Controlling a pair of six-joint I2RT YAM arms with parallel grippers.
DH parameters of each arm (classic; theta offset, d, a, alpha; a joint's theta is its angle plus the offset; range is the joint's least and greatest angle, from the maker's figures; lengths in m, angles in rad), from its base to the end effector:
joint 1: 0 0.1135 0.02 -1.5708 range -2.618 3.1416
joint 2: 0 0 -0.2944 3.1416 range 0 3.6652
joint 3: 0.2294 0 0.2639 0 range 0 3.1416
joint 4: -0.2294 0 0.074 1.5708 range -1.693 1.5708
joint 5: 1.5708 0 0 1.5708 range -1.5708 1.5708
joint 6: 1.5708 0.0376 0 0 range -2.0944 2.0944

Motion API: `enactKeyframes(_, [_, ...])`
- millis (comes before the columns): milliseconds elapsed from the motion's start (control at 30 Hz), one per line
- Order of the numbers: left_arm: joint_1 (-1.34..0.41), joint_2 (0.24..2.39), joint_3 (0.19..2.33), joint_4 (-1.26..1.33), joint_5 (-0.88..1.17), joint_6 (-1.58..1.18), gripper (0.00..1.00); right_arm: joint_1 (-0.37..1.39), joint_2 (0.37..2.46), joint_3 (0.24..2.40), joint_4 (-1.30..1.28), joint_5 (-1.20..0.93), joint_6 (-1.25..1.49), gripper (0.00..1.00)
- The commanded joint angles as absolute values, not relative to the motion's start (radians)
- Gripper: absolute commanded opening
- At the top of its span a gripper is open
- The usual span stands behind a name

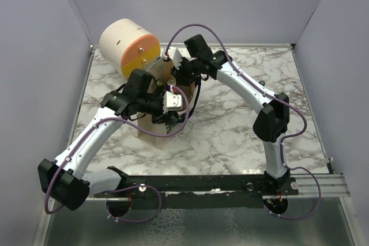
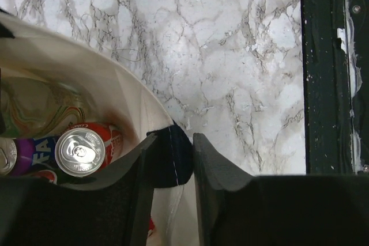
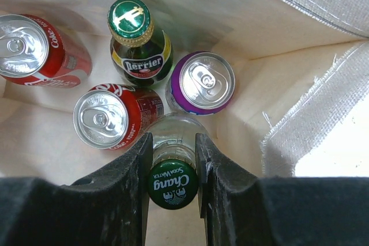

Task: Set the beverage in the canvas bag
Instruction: Place the drink in the canvas bag.

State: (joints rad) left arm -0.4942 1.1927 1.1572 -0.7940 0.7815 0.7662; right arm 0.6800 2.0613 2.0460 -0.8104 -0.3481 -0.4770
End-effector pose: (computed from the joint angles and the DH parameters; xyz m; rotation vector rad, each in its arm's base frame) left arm 0.1972 -0.1363 0.3637 1.5816 1.5704 -0.7823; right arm 0.3735 0.3185 0.3489 -1.4426 1.9092 0.5121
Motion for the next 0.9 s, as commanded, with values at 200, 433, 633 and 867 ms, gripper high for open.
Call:
enactKeyframes(200, [-0.456,1.166,1.133,-0.816,0.804,0.761,0.56,0.686,2.009,2.007,-0.767,-0.335,-0.493,0.01])
enactKeyframes(433, [-0.455,1.171,1.135,-0.807,0.831,0.764,0.54,0.687,2.023,1.989,-0.759,-0.315,-0.512,0.01])
enactKeyframes(633, [-0.454,1.175,1.137,-0.809,0.842,0.766,0.48,0.687,2.043,1.967,-0.743,-0.265,-0.555,0.01])
enactKeyframes(867, [-0.451,1.174,1.134,-0.813,0.840,0.773,0.43,0.669,2.080,1.999,-0.757,-0.260,-0.537,0.01])
